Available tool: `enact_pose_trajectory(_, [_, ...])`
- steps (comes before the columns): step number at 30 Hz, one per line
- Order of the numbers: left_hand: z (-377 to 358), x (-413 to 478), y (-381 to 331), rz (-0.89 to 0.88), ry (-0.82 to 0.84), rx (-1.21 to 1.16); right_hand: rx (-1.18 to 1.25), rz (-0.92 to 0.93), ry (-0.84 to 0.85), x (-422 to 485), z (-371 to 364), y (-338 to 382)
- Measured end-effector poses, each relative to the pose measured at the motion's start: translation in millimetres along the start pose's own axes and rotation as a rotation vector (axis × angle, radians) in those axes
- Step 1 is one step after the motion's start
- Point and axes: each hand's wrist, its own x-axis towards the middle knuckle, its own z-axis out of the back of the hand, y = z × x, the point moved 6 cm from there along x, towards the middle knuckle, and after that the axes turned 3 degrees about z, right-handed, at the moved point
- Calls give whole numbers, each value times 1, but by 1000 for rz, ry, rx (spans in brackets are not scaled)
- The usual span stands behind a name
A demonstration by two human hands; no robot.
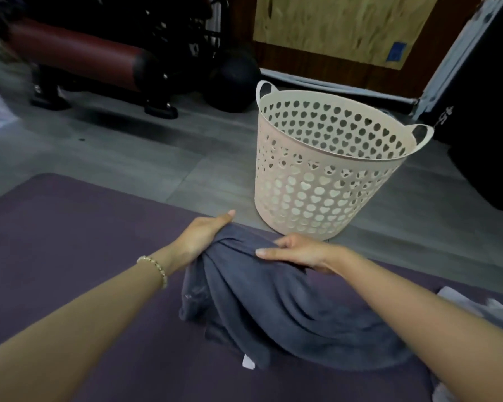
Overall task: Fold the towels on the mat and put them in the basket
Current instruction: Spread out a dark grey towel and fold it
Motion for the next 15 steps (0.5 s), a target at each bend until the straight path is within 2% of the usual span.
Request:
enact_pose_trajectory(4, [42, 10, 22, 34, -175, 13, -118, -167, -32, -36, 27, -65])
enact_pose_trajectory(8, [64, 26, 49, 14, -264, 474, -11, -183, -28, -72, 35, -86])
enact_pose_trajectory(10, [29, 26, 40, -90, -158, 581, 81, -140, -30, -77, 32, -80])
enact_pose_trajectory(12, [-33, 11, 19, -171, 104, 528, 147, -101, -5, -78, 26, -71])
enact_pose_trajectory(14, [-97, -12, 0, -128, 365, 452, 239, -57, -5, -76, 25, -63])
enact_pose_trajectory(15, [-120, -19, -5, -106, 435, 423, 301, -34, -15, -75, 28, -60])
